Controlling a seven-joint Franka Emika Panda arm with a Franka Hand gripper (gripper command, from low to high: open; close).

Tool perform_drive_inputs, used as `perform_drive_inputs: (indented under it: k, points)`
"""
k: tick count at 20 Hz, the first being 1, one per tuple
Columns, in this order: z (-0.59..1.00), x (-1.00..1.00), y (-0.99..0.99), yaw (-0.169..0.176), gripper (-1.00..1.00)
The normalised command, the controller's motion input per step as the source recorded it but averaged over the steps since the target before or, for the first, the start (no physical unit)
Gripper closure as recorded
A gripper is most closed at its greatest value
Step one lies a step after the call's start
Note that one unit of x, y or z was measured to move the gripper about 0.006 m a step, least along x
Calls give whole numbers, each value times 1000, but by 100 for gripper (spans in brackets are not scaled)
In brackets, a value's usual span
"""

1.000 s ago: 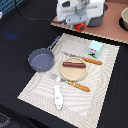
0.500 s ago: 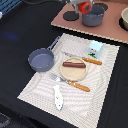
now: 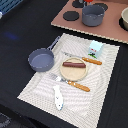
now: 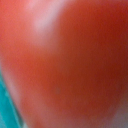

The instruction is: Interact with the objects in diverse but meaningful ways.

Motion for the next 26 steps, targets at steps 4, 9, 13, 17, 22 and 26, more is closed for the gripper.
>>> perform_drive_inputs:
  k: [4, 9, 13, 17, 22, 26]
  points:
    - [-46, 596, 244, 28, 100]
    - [-75, 525, 273, 26, 100]
    - [-129, 483, 327, 29, 100]
    - [-119, 417, 430, 47, 100]
    - [81, 321, 409, 46, -100]
    - [191, 307, 356, 48, -100]
